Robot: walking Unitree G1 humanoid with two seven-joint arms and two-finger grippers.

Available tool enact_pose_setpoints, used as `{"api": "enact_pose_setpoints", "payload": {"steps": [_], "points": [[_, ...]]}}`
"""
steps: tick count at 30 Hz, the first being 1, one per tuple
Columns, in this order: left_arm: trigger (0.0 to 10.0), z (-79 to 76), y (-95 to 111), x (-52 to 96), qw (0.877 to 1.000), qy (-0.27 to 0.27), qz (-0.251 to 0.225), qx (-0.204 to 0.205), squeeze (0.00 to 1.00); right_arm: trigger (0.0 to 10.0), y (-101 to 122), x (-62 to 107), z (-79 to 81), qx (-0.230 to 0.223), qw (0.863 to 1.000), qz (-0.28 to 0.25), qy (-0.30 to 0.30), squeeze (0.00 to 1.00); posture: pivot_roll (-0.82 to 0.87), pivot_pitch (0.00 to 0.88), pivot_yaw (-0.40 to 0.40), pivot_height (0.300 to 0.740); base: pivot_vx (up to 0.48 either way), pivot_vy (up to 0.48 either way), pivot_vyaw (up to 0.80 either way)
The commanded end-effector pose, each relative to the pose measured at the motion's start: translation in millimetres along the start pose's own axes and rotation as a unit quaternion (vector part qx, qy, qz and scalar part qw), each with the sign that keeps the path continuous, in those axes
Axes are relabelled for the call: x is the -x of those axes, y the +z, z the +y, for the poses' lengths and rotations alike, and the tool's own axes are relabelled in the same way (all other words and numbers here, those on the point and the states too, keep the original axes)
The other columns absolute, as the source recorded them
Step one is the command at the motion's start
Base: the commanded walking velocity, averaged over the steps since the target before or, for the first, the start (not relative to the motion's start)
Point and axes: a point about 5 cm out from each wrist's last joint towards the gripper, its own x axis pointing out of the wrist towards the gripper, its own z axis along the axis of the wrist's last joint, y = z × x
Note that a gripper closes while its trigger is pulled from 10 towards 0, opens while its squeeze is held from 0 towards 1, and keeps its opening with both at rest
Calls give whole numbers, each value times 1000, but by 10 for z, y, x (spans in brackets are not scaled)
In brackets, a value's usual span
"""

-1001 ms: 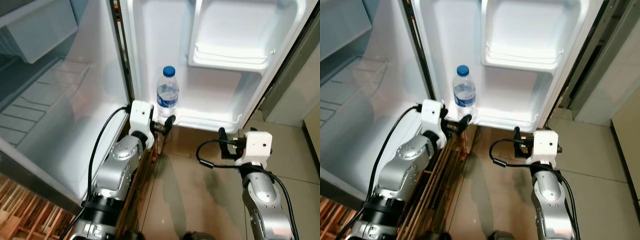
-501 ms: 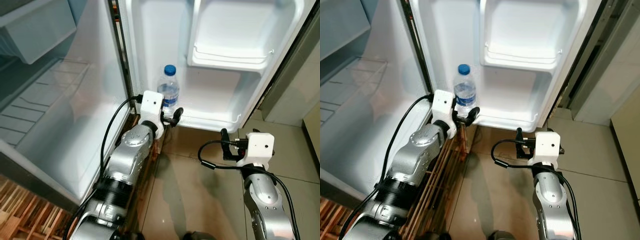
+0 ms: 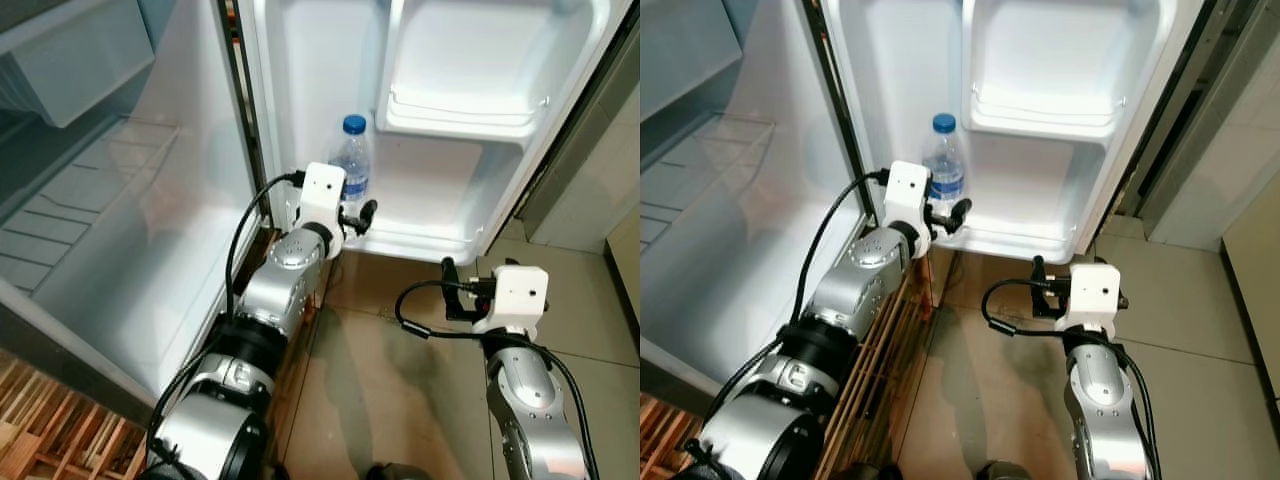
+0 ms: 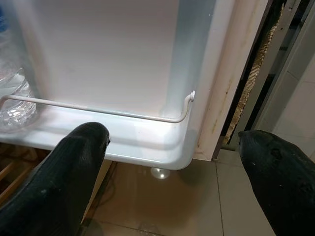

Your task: Restocking fridge

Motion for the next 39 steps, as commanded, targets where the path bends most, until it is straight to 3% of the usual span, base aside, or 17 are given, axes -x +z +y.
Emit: {"api": "enact_pose_setpoints", "payload": {"steps": [1, 17, 24, 30, 35, 39], "points": [[10000, 36, 30, -31, 1000, 14, -6, -10, 0, 10000, 8, 15, -6, 2, 1000, 0, -4, 180, -251, 56, 54, 740, 0, 0, 0], [10000, 96, 5, -103, 997, 43, -29, -60, 0, 10000, 7, -3, 16, 1, 1000, 1, 0, 180, -247, 55, 50, 740, 0, 0, 0], [10000, -15, 91, -149, 996, 30, -50, -72, 0, 10000, 5, -7, 20, 2, 1000, 2, 1, 184, -249, 55, 52, 740, 0, 0, 0], [10000, -115, 163, -173, 996, 6, -63, -55, 0, 10000, 2, 3, 25, 2, 1000, 2, 0, 184, -254, 57, 55, 740, 0, 0, 0], [10000, -123, 125, -154, 997, -21, -48, -54, 0, 10000, -4, 19, 4, 3, 1000, 4, -3, 180, -250, 61, 54, 740, 0, 0, 0], [10000, -33, 24, -102, 998, -30, -19, -49, 0, 10000, -22, 32, 4, 3, 1000, 7, -2, 180, -243, 61, 53, 740, 0, 0, 0]]}}
